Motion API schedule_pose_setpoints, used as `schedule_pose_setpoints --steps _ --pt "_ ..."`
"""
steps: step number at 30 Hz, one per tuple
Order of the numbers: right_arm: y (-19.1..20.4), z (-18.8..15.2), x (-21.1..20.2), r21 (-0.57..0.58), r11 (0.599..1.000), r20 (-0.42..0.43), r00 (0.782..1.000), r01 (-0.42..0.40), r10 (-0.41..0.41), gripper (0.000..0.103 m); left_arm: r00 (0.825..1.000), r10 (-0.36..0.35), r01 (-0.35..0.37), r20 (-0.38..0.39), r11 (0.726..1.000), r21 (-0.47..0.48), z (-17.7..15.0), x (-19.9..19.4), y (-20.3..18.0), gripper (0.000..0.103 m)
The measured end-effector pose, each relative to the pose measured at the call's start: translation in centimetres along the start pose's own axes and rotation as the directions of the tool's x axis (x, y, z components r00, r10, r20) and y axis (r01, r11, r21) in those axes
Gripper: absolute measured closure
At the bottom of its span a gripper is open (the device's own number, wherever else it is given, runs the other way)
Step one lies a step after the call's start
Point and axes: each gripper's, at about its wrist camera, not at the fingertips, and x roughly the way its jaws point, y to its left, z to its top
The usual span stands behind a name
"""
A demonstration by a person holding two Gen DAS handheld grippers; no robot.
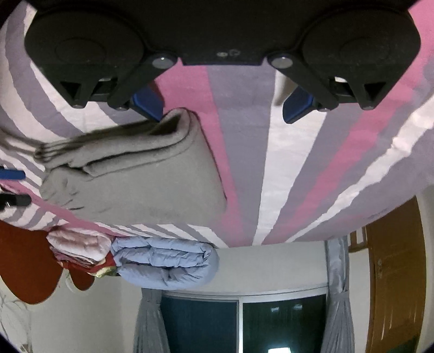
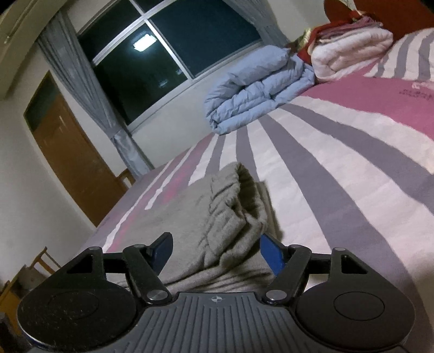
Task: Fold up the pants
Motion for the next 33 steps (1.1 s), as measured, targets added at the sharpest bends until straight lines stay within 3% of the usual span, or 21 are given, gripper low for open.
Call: schedule_pose_setpoints --steps 5,7,11,14,19,33 --pt "-0.5 -0.2 -0.2 0.013 1.0 0.002 1.0 0.018 -0.018 0.032 0.996 0.09 -0.09 -0.014 0.995 -0.037 0.0 1.7 0.7 0.013" --pt "-0.8 -0.3 -0.1 0.027 0.999 -0.004 1.0 0.03 -0.03 0.032 0.996 0.077 -0.079 -0.038 0.994 -0.075 0.0 1.6 1.5 0.014" --pt "-1.0 -0.4 0.1 0.026 0.999 -0.012 0.999 0.033 -0.032 0.032 0.996 0.08 -0.081 -0.028 0.995 -0.06 0.1 0.3 1.9 0.014" --pt "-1.0 -0.4 0.1 0.028 0.999 -0.014 0.999 0.032 -0.031 0.032 0.99 0.14 -0.142 -0.021 0.986 -0.083 0.2 -0.6 2.6 0.019" --pt "-1.5 -0.5 -0.3 0.055 0.998 -0.003 0.999 0.037 -0.037 0.032 0.988 0.153 -0.15 0.004 0.978 -0.145 0.5 -1.6 3.8 0.018" --pt "-1.9 1.0 0.6 0.004 1.0 -0.027 0.999 0.023 -0.023 0.032 0.991 0.134 -0.131 0.013 0.984 -0.123 1.8 -0.2 4.0 0.016"
